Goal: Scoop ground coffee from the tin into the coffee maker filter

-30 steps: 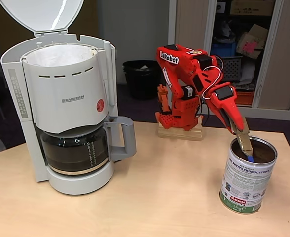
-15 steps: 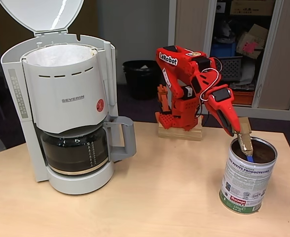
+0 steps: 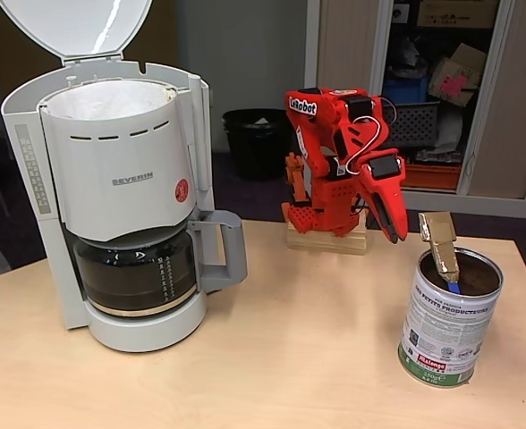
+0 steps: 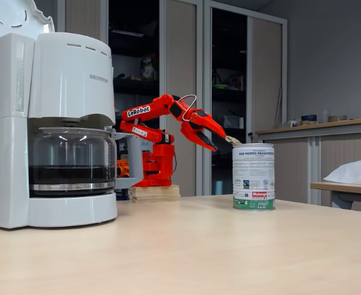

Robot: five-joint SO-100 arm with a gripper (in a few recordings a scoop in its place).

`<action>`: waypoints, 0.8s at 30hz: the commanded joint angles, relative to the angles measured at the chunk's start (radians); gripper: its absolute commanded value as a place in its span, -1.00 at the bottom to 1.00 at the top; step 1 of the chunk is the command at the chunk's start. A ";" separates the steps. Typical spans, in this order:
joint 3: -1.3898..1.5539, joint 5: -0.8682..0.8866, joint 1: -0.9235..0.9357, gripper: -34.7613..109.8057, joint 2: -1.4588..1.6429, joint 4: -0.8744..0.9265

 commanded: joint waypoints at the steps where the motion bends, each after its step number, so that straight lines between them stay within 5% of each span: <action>1: -0.120 -0.080 0.046 -0.52 0.008 0.098; 6: -0.454 -0.097 -0.006 -0.52 -0.129 0.305; 12: -0.787 0.077 -0.238 -0.52 -0.314 0.454; 24: -0.670 0.327 -0.388 -0.52 -0.597 0.092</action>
